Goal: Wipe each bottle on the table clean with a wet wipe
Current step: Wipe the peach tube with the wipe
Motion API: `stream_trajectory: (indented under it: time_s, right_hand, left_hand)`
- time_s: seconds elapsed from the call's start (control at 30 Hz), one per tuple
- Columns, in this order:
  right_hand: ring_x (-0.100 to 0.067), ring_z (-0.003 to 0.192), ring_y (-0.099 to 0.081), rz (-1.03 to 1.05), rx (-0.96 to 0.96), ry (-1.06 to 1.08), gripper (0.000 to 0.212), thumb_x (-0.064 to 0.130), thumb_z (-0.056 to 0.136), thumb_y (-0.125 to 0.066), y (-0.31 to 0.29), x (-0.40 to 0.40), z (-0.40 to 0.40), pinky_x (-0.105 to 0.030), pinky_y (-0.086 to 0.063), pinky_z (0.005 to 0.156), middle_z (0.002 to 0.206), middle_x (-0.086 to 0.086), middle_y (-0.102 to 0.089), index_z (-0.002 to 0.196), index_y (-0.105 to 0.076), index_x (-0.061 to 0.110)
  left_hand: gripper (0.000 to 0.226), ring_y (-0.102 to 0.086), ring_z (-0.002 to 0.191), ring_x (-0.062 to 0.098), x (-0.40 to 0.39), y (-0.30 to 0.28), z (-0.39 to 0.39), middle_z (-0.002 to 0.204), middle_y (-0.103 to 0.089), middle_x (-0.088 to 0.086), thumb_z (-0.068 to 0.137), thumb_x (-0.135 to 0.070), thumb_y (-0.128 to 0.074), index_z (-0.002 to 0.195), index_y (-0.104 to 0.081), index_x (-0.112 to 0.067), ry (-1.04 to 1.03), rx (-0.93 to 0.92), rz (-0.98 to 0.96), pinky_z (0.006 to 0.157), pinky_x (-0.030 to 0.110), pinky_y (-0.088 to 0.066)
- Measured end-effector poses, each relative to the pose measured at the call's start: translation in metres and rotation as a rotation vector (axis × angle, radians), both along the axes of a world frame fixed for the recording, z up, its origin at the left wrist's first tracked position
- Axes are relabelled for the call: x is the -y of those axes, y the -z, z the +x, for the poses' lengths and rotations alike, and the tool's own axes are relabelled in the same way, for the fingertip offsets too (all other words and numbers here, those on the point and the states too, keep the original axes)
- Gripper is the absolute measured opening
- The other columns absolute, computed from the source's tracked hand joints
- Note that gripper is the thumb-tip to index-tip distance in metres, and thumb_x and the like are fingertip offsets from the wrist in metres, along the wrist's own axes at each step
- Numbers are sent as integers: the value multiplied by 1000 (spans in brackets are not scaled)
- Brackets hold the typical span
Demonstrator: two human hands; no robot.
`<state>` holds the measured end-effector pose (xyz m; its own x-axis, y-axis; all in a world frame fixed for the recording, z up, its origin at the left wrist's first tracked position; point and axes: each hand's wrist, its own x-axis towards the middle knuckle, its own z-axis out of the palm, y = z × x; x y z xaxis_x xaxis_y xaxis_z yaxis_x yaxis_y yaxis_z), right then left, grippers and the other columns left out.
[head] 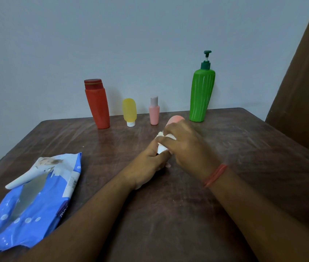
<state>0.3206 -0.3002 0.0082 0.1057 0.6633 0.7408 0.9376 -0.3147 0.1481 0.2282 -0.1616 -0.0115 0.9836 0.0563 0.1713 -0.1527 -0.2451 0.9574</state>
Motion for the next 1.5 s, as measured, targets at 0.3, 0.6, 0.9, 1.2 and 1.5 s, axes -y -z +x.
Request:
stream_trajectory:
  time_s: [0.3,0.6,0.9,1.2,1.5]
  right_hand:
    - [-27,87,-53,187,-38,148,32,2,98,-47,-2,12,14,-38,-49,71,94,-13,-60,117,-72,5]
    - [-24,79,-55,361,-154,89,33,10,101,-44,3,3,7,-37,-50,70,87,-11,-59,113,-73,0]
    - [-27,86,-61,294,-203,60,31,-3,85,-58,13,-8,-7,-35,-52,76,95,-13,-64,113,-71,0]
    - [-13,100,-59,285,-464,-66,29,15,97,-60,18,-7,-16,-12,-43,89,110,-7,-62,122,-68,3]
    - [-12,87,-62,456,-463,14,9,-3,83,-72,13,-5,-9,-12,-44,79,93,-4,-68,87,-71,6]
  left_hand:
    - [36,-44,58,5,-3,6,5,68,-47,-12,93,-33,-55,127,-51,-21,22,3,-125,82,38,-48]
    - [17,-30,51,11,-9,8,8,69,-42,1,94,-29,-51,94,-52,-12,111,33,-434,77,36,-52]
    - [19,-31,49,10,-13,6,7,71,-41,5,101,-26,-48,98,-60,-12,175,34,-603,75,35,-52]
    - [15,-33,52,14,-17,8,10,73,-43,8,92,-20,-51,95,-58,-7,166,29,-659,76,41,-49]
    - [26,-31,51,14,-8,10,11,72,-44,3,89,-20,-48,112,-51,-8,108,-4,-439,76,40,-51]
